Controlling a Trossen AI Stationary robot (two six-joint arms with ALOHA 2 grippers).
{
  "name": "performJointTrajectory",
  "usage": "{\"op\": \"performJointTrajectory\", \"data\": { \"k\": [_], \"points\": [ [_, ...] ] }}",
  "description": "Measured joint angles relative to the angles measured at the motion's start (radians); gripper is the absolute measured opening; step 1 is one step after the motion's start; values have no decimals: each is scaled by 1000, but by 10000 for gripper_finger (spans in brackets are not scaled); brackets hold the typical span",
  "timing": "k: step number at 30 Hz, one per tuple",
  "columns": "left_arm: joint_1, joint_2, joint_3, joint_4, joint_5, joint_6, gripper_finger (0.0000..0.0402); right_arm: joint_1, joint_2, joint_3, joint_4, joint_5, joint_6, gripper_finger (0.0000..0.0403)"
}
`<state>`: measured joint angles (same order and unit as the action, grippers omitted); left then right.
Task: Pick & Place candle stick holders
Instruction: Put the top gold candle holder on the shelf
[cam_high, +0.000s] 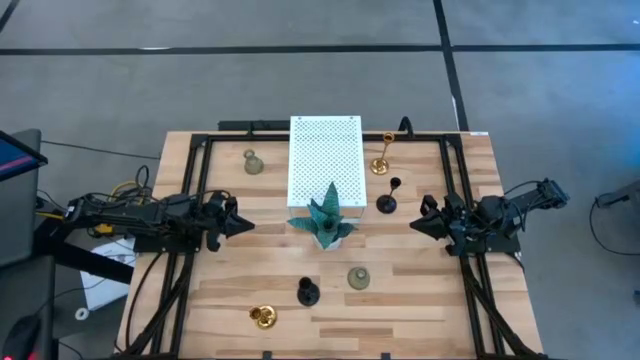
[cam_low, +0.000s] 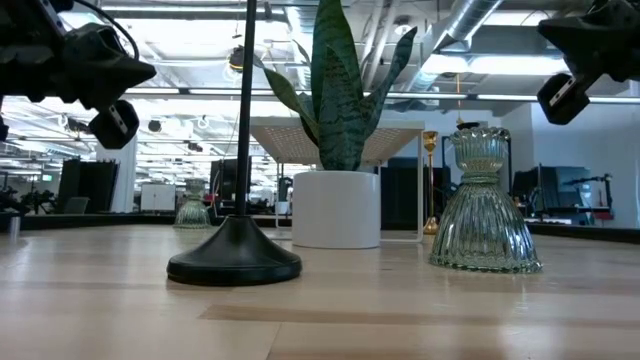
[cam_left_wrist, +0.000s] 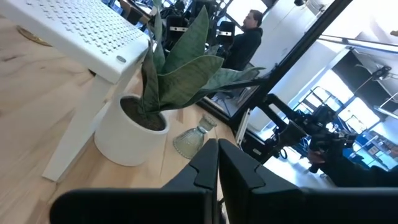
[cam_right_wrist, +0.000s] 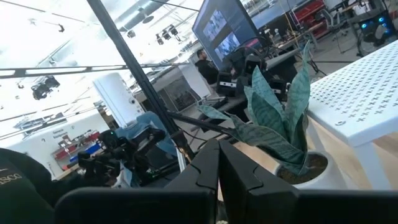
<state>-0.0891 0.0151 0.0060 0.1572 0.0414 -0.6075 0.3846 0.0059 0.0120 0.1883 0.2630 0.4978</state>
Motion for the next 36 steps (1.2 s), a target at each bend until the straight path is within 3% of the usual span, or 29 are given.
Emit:
{"op": "performJointTrajectory", "data": {
  "k": [20,29,36],
  "points": [
    [0,0,0,86,-19,-4,12,-1,0,0,4,7,-5,0],
    [0,0,0,143,-105,-4,10,-1,0,19,82,98,-7,0],
    [0,54,66,143,-150,62,4,-1,1,116,17,201,-93,0]
  ]
}}
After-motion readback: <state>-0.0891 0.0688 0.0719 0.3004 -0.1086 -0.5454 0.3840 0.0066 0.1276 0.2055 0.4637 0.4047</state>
